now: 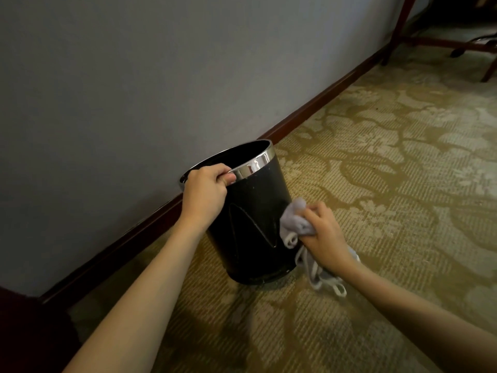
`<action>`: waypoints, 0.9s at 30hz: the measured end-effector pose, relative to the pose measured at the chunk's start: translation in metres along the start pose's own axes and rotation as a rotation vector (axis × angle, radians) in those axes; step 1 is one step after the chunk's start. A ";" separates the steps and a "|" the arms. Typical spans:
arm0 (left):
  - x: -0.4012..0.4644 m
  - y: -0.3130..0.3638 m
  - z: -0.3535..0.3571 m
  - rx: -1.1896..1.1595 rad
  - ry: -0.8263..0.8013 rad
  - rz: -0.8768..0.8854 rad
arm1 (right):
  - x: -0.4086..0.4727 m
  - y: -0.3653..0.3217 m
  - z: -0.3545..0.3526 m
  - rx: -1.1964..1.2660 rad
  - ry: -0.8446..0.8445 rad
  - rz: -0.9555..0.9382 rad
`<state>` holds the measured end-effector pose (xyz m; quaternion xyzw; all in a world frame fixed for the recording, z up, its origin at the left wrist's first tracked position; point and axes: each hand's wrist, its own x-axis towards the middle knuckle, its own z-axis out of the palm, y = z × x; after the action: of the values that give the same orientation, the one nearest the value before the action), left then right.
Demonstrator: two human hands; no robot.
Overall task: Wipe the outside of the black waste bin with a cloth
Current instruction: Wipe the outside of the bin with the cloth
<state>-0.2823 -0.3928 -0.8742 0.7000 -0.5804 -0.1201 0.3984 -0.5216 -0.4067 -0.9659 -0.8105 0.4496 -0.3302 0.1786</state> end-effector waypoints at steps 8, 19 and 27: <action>-0.007 0.012 0.011 0.027 0.023 0.020 | 0.067 -0.046 -0.008 0.142 0.328 0.021; 0.004 -0.006 0.002 -0.001 0.008 -0.006 | -0.055 0.013 0.025 -0.157 -0.197 0.048; -0.007 0.013 0.014 0.014 0.011 0.034 | 0.007 -0.016 -0.008 0.070 0.031 -0.041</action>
<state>-0.3025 -0.3927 -0.8759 0.6936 -0.5907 -0.1054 0.3986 -0.5146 -0.4038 -0.9485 -0.8076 0.4237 -0.3620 0.1928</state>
